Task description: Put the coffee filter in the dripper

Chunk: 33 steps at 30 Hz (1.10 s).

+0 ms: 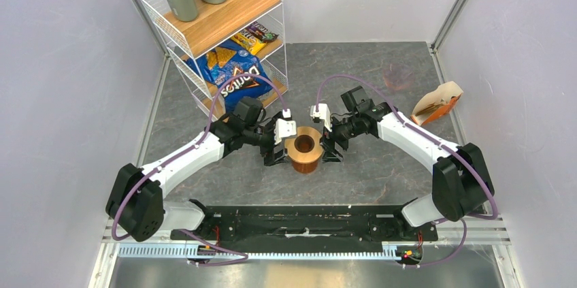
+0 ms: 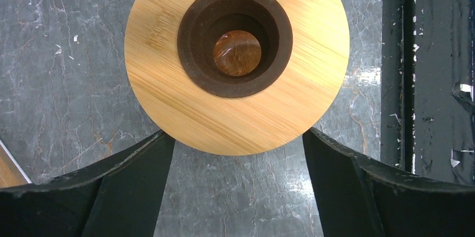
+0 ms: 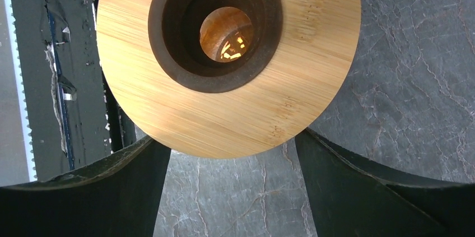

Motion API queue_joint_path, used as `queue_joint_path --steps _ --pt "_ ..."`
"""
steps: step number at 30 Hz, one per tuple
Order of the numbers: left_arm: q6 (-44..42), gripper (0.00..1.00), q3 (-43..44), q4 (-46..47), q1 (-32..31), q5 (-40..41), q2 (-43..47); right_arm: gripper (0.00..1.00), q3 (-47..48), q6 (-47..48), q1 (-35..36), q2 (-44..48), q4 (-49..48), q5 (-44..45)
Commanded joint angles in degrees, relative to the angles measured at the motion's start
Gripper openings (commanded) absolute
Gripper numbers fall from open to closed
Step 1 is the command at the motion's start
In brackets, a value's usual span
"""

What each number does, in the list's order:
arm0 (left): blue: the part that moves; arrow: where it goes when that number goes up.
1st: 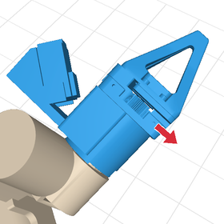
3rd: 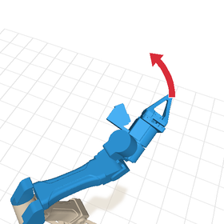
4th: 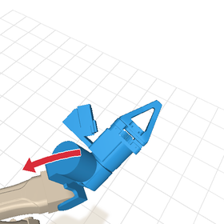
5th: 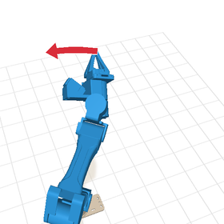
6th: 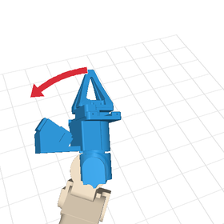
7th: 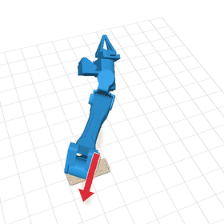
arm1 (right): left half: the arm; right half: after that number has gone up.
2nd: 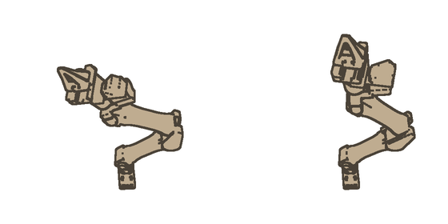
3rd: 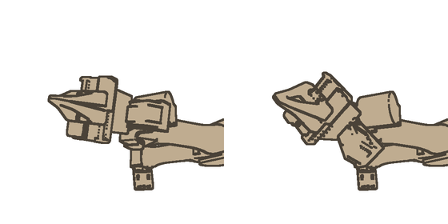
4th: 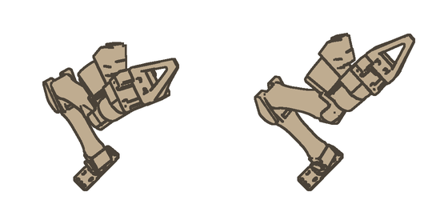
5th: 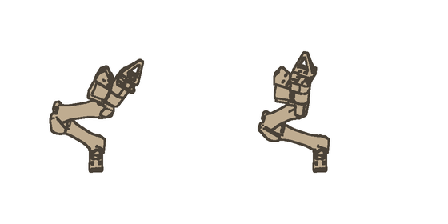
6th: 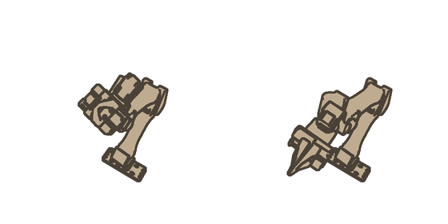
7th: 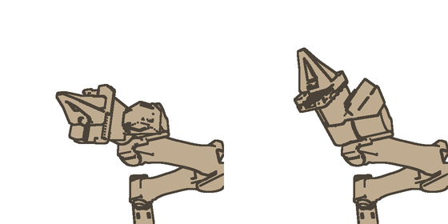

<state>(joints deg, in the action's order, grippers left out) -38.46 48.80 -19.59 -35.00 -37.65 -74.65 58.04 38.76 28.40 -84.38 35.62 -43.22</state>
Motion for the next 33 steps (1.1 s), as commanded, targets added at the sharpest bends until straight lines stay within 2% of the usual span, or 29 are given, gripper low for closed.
queue_joint_path --steps 1,5,11,14,17,20,27,33 --pt "-0.9 0.94 1.6 -0.3 -0.2 -1.0 0.5 0.9 0.3 1.4 0.3 1.9 -0.2 0.0" --pt "-2.0 0.97 1.8 -3.4 -0.1 0.5 2.0 0.95 -1.7 1.5 0.0 5.6 1.8 3.5" --pt "-3.5 0.97 1.0 -9.6 0.6 3.6 7.4 0.97 -2.2 0.7 -3.1 12.5 8.7 6.5" --pt "-3.4 0.98 1.7 -14.4 1.1 5.0 11.0 0.97 0.0 -1.8 -5.8 15.7 12.3 7.8" --pt "-2.3 0.98 4.3 -20.2 1.8 6.5 14.8 0.97 5.9 -7.3 -11.6 16.1 15.6 10.0" --pt "5.5 0.98 7.8 -21.6 2.5 7.1 17.8 0.97 17.0 -12.7 -18.6 10.7 19.2 14.1" --pt "19.2 0.94 17.2 -22.6 2.4 6.9 17.0 0.94 43.4 -24.9 -35.8 -6.2 23.9 14.9" --pt "21.0 0.92 20.1 -23.8 2.4 8.5 14.1 0.88 57.2 -27.6 -42.4 -20.9 23.5 19.7"
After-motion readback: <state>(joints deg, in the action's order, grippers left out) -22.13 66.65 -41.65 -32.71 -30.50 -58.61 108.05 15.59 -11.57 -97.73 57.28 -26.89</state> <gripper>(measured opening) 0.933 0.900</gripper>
